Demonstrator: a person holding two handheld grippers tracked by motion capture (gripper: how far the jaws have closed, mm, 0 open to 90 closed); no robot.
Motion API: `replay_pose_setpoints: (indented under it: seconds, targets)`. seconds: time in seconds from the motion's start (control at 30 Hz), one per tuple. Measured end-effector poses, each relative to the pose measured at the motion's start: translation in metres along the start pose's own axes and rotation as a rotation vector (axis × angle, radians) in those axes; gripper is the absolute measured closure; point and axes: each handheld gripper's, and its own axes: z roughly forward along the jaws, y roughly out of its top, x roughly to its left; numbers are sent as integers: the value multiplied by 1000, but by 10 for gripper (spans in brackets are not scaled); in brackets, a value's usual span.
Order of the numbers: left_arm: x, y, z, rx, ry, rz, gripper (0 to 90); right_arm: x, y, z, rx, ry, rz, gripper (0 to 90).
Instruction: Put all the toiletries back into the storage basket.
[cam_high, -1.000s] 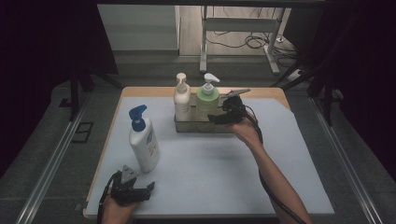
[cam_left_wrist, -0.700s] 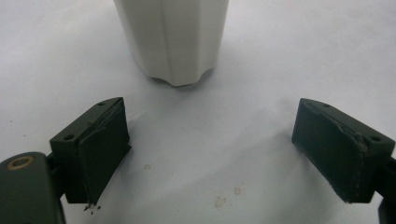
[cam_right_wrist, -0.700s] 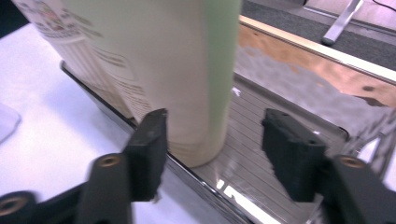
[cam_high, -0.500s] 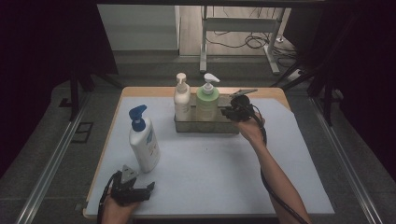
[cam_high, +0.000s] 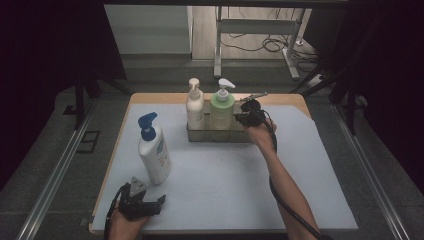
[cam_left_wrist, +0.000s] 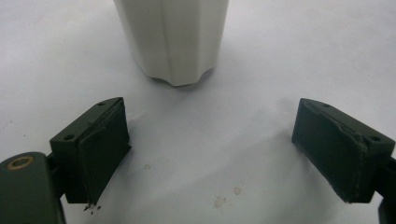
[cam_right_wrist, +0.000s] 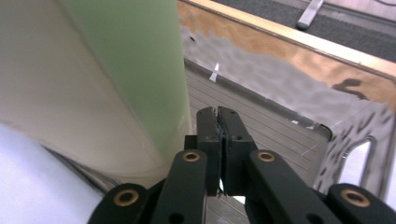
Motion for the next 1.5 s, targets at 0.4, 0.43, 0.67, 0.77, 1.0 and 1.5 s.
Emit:
replay_pose_setpoints:
  seconds: [0.4, 0.43, 0.67, 0.77, 1.0, 1.5]
  targets:
    - [0, 0, 0, 0, -1, -1, 106, -1, -3, 17, -3, 49, 43, 897]
    - [0, 0, 0, 0, -1, 0, 106, -1, -3, 17, -3, 51, 48, 897]
    - [0, 0, 0, 1, -1, -1, 106, 1, -2, 19, 4, 54, 59, 896]
    - [0, 0, 0, 1, -1, -1, 106, 5, -1, 20, 9, 62, 46, 897]
    - [0, 0, 0, 1, -1, 0, 106, 14, 0, 23, 13, 76, 28, 897]
    - [0, 0, 0, 2, -1, -1, 106, 22, 0, 21, 12, 47, 4, 898]
